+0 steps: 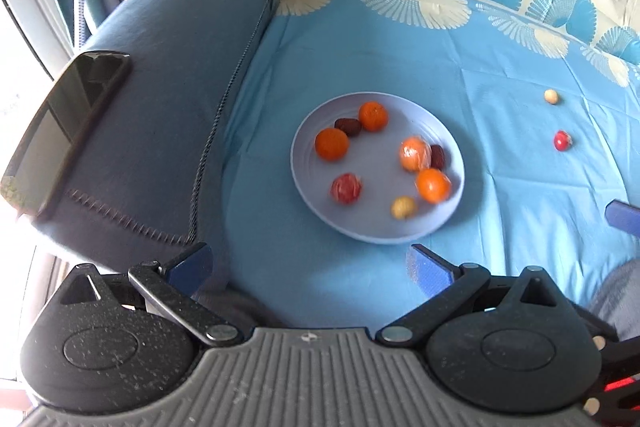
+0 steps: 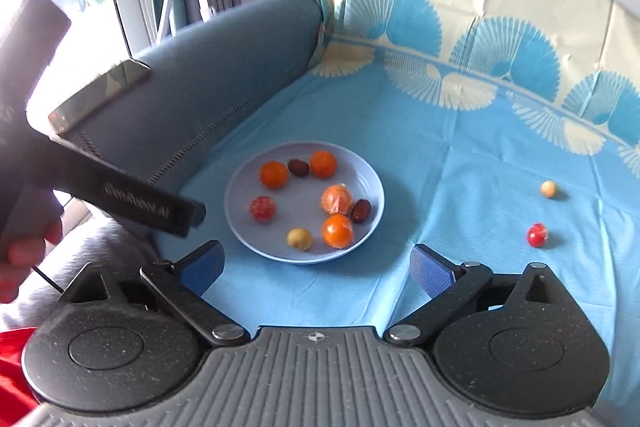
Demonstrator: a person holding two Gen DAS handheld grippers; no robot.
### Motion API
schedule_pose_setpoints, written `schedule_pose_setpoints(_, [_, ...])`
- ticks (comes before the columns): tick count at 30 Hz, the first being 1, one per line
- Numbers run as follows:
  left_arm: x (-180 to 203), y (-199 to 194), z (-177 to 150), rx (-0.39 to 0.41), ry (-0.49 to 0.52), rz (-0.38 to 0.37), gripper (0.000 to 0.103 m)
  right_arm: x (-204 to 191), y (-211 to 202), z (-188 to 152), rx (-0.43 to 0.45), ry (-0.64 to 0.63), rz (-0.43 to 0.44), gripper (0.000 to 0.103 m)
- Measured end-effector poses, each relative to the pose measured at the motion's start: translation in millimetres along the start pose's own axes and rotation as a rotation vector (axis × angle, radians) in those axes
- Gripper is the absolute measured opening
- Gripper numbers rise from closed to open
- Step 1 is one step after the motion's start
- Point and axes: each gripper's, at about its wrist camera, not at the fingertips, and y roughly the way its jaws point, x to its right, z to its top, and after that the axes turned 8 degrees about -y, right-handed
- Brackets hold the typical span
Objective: Organize fruits
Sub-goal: 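Withdraw both tools and move toward the last red and tan fruits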
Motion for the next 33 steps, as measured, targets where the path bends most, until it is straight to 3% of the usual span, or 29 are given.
schedule_pose_setpoints(15, [6,-83,-47,0.138,0.023,-0.042,0.103,-35,-86,-17,0.136,-0.065,-0.1,0.1])
schedule_pose_setpoints(33, [11,-95,-55,0.15,0.049,-0.044,0.103,-40,-102,-21,0.157,-0.067,-0.125,0.1])
